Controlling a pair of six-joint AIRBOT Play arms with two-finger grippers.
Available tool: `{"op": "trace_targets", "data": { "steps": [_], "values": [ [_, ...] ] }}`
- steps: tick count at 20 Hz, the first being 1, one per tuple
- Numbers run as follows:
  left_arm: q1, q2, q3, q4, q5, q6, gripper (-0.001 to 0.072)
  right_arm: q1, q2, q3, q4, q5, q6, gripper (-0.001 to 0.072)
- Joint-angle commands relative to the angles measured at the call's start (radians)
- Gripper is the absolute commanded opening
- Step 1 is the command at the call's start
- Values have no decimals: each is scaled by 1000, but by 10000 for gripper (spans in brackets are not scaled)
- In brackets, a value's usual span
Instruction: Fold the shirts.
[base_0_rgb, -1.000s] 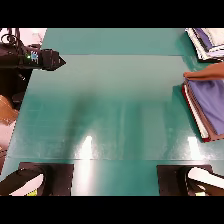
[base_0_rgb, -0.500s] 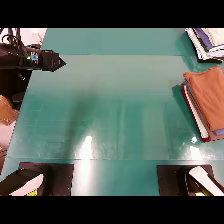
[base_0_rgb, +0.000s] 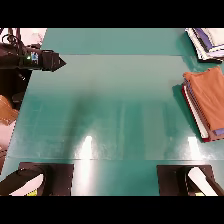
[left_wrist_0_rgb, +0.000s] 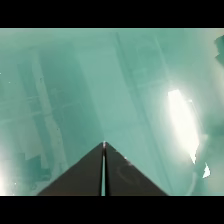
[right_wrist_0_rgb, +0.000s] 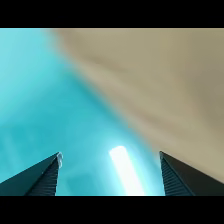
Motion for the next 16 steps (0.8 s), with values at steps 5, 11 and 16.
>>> {"op": "trace_targets", "data": {
  "steps": [5, 11, 16],
  "values": [
    [1, 0, 0, -1, 60, -1, 27, 533, -40, 112, 45, -140, 2, 179],
    [1, 0, 0, -1, 92, -1, 27, 656, -123, 163, 46, -137, 2, 17],
    [1, 0, 0, -1, 93, -1, 27, 657, -147, 163, 47, -113, 2, 17]
  ]
}}
